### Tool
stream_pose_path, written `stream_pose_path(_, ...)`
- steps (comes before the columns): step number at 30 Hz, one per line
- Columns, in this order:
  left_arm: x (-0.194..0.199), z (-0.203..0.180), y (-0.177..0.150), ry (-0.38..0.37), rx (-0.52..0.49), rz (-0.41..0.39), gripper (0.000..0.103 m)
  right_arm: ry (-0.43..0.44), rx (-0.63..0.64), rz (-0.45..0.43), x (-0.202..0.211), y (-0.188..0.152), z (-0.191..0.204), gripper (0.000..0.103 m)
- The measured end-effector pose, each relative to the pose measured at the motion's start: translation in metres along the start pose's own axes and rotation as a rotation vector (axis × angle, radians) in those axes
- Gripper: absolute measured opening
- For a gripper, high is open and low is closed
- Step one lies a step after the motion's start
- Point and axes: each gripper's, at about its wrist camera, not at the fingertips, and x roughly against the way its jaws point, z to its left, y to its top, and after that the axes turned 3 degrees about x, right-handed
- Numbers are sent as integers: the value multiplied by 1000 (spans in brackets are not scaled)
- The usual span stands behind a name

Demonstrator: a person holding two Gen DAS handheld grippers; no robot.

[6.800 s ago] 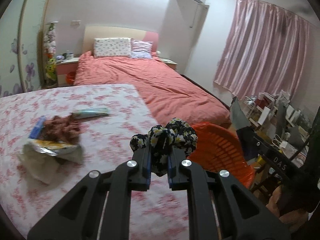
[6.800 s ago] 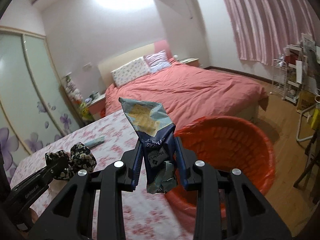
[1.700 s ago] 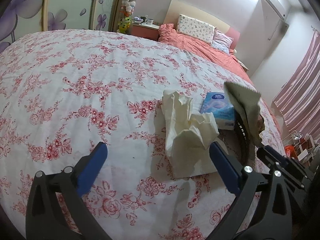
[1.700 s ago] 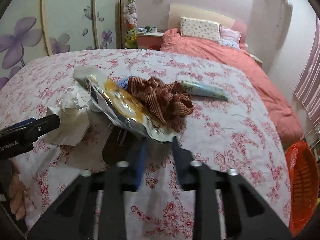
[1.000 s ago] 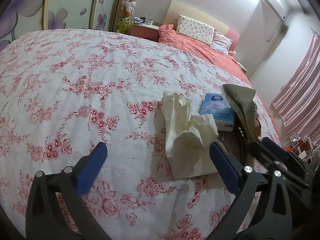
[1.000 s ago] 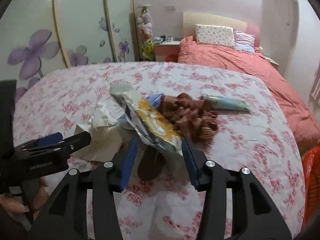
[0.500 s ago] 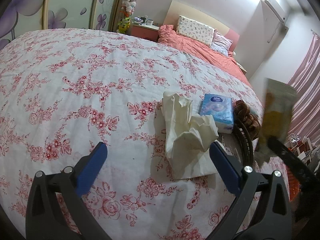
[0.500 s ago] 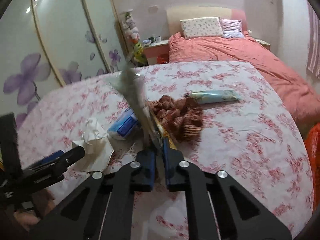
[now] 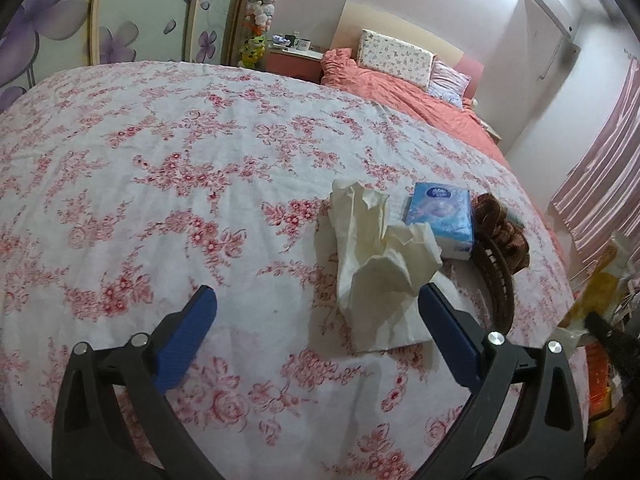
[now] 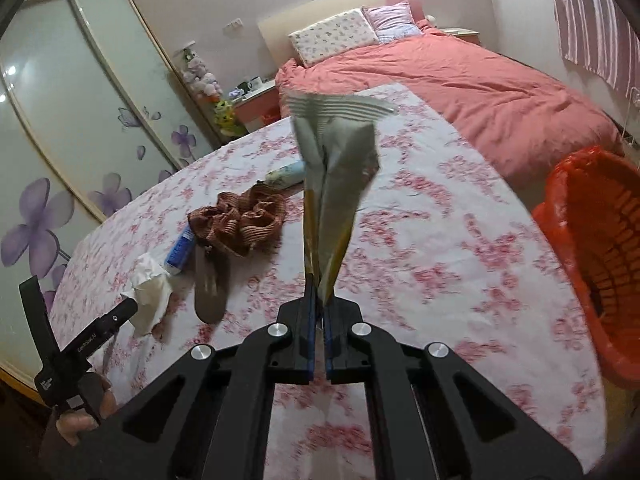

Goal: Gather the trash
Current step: 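Grasp the grey paper packet with the right tool while the left tool grasps the white tissue, then carry the tissue and paper packet over the orange basket and open both tools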

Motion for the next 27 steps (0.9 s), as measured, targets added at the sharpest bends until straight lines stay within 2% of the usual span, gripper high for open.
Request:
stream_pose_path(8, -10, -42, -2, 112, -179, 22, 79, 6, -14, 11, -6, 2, -6, 3)
stream_pose_path(13, -26, -55, 7, 104, -178, 63, 65, -10, 14, 3, -12, 5, 1, 3)
stream_pose_path(14, -28, -58, 9, 106, -180, 56, 59, -11, 13, 2, -13, 6, 1, 3)
stream_pose_path(16, -30, -62, 11, 91, -192, 52, 39, -7, 7, 1, -14, 6, 0, 3)
stream_pose_path(17, -32, -66, 12, 88, -194, 53, 35, -5, 6, 0, -14, 6, -1, 3)
stream_pose_path(20, -28, -59, 14, 69, -185, 32, 31, 2, 10, -2, -12, 7, -1, 3)
stream_pose_path(27, 19, -62, 19, 50, -201, -60, 31, 32, -6, -18, 4, 5, -9, 3)
